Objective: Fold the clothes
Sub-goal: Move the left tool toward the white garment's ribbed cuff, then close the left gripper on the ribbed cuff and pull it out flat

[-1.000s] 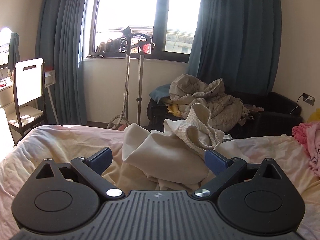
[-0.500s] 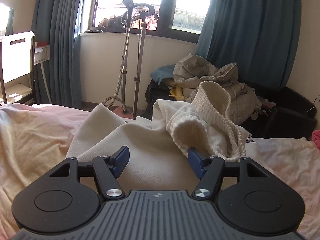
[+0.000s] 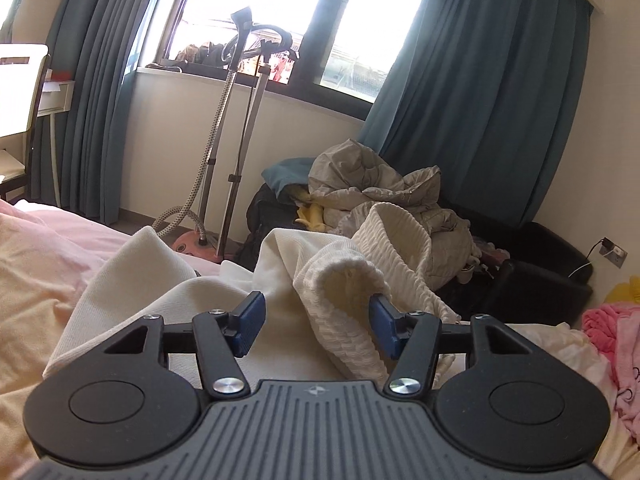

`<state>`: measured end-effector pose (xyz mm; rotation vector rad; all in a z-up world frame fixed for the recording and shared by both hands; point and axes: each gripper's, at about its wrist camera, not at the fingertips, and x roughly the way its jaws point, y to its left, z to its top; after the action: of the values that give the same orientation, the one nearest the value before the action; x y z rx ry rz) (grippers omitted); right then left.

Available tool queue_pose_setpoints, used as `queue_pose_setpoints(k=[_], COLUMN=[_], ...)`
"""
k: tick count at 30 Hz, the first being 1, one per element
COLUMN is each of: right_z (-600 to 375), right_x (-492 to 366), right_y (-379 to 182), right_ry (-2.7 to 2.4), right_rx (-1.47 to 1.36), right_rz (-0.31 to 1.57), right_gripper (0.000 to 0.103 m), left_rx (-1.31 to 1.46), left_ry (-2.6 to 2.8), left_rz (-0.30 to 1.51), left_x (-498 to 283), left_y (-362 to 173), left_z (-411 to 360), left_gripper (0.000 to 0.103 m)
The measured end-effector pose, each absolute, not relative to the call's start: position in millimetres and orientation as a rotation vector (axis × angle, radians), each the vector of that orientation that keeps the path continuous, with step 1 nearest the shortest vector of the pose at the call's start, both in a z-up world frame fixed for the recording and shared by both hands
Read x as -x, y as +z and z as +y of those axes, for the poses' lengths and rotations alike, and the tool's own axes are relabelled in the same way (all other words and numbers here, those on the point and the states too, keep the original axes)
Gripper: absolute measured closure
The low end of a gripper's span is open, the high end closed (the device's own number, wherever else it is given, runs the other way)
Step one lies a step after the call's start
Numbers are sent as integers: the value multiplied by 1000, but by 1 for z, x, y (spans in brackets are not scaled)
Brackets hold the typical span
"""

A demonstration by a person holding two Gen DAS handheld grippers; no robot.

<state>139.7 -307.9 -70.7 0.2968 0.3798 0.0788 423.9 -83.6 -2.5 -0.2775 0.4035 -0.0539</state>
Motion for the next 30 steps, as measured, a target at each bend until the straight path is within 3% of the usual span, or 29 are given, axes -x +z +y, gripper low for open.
queue_pose_setpoints(k=[11, 12, 13, 14, 21, 30], right_z=[-309, -308, -307, -305, -301, -301], right_x=[-132, -133, -134, -135, -139, -116], right_y=[-64, -66, -68, -70, -76, -58], right_ry=[112, 112, 112, 118, 148, 188], right_rx=[-314, -306, -296, -289, -280, -269], right_rz=[379, 381, 382, 384, 384, 282], right_gripper=[0, 0, 0, 0, 0, 0], left_rx=[281, 290, 287, 288, 336, 327], left_ry=[42, 38, 29, 18, -107, -311], left_rz=[451, 450, 446, 440, 323, 190], left_x=[-452, -455, -458, -460, -400, -233], left_y=[-14, -14, -11, -8, 38, 105], left_z=[-81, -82, -84, -86, -76, -21], left_gripper=[41, 45, 72, 93, 93, 94])
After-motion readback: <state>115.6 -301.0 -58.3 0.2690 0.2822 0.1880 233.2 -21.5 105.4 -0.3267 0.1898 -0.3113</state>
